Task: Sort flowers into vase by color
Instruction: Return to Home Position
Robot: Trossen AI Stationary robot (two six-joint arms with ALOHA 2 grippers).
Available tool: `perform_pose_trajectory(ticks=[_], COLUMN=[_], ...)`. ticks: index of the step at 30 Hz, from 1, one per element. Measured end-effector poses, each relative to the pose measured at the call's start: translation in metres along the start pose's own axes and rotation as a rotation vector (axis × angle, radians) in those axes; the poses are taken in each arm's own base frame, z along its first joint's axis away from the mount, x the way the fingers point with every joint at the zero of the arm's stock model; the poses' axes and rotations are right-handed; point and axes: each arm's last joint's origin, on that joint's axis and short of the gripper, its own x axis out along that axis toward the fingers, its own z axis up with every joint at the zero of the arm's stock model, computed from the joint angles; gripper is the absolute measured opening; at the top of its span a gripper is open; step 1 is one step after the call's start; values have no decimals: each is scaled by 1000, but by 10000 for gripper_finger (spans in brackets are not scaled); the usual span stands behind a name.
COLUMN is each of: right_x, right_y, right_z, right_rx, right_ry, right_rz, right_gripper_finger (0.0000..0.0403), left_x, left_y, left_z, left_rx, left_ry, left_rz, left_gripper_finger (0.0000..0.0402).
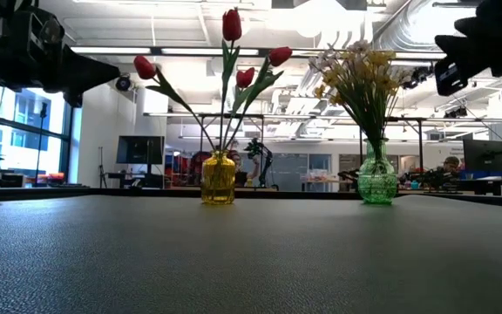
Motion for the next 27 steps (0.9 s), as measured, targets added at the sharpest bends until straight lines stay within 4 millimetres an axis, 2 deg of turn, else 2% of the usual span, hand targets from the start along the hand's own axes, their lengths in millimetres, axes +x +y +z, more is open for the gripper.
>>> perform_pose_trajectory(ticks=[4, 13, 18, 27], right_x=[4, 4, 5, 5], right_y=[-3, -2, -4, -5], right_z=[-17, -12, -23, -24], right_rx=[-13, -105, -15, 51], right_ry=[-42, -92, 29, 31], right_rz=[13, 24, 5, -27], right_gripper_finger=[86, 62, 62, 61], left_x=[0, 0, 0, 0], left_y=[-1, 0, 0, 0], left_z=[0, 0, -3, -3], left_rx=[6, 34, -8, -11], left_ry=[3, 4, 33, 32], left_rz=[-17, -13, -10, -8], left_gripper_finger=[6, 6, 6, 6])
